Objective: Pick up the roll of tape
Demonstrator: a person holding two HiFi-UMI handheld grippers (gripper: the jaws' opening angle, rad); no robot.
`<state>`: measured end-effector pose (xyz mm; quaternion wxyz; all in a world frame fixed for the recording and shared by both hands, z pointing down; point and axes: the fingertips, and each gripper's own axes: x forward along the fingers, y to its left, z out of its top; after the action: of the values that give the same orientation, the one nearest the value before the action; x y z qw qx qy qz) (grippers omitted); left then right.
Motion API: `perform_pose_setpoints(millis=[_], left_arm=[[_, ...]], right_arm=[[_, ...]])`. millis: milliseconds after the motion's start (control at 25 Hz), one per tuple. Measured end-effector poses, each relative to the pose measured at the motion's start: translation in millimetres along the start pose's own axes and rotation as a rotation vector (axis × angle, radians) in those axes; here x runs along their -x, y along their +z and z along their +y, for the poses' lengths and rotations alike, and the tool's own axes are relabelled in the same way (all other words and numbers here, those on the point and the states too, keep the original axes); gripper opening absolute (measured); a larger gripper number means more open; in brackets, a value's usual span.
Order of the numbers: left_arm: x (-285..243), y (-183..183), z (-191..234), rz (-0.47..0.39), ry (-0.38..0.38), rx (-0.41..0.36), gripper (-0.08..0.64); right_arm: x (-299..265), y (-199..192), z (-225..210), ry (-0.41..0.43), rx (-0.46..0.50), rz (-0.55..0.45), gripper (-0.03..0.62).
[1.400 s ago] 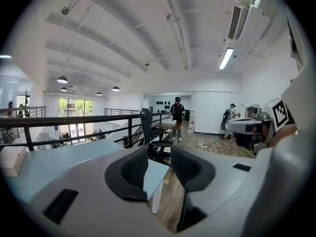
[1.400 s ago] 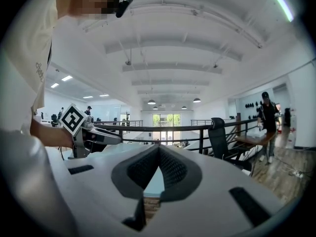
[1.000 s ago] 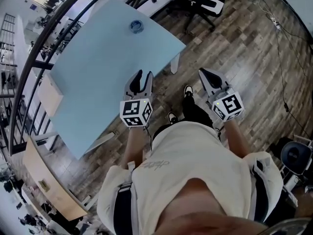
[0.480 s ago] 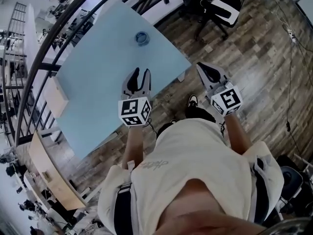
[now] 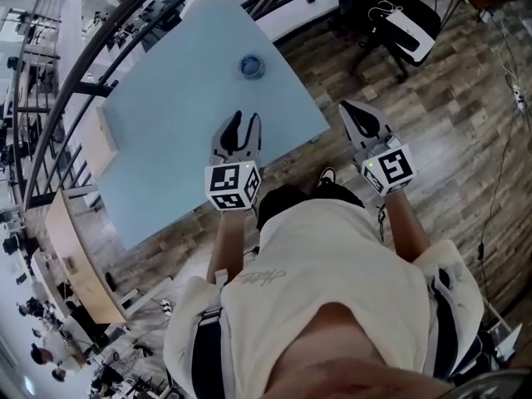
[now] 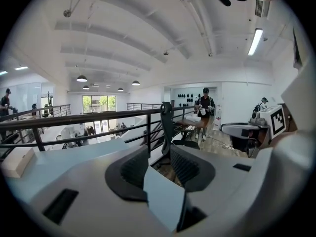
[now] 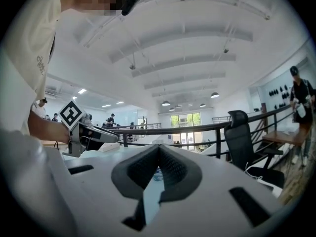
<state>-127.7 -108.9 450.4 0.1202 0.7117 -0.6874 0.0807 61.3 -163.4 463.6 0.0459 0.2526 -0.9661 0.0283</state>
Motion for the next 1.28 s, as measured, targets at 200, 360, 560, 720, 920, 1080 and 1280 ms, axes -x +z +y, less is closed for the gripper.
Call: perform_pose_setpoints(millis=[200,360,560,720,920,1080,1280], left_arm=[[-9.4,-10.0,7.8,0.033,0.025,0.011,0.152],[-21.1,-17.5,16.5,0.039,0.026,0.034,0.152],[-42.8,-13.5,33.5,0.028,-0.005,0.057,0.152],[-60.9,-3.4,48.6,0.003,-0.019,0.058,0.152],[-80.3,-2.2,67.9,0.017,-0.048,0.021,0.152],[-91.3,-15.8,87.3,0.060,-0.073,-0.008,0.152],[-107.4,-29.8,99.2,0.099,-0.124,-0.003,0.152]], right_arm=[[-16.9,-8.2,-5.1,0.025,-0.023,0.010,0.006],[-30.3,-15.5,-8.6,0.032,-0.024,0.038,0.006],[-50.2,-7.8,-16.1,0.010,-0.010,0.056,0.006],[-67.4,6.9,-20.1,0.000,0.024,0.060,0.006],[-99.7,27.9,-26.2,-0.018,0.055,0.046,0.006],[-126.7,34.7,-25.4,-0.040,0.060,0.055,0.006],[-148.3,34.8,-20.3,-0.064,0.065,0.079,0.006]])
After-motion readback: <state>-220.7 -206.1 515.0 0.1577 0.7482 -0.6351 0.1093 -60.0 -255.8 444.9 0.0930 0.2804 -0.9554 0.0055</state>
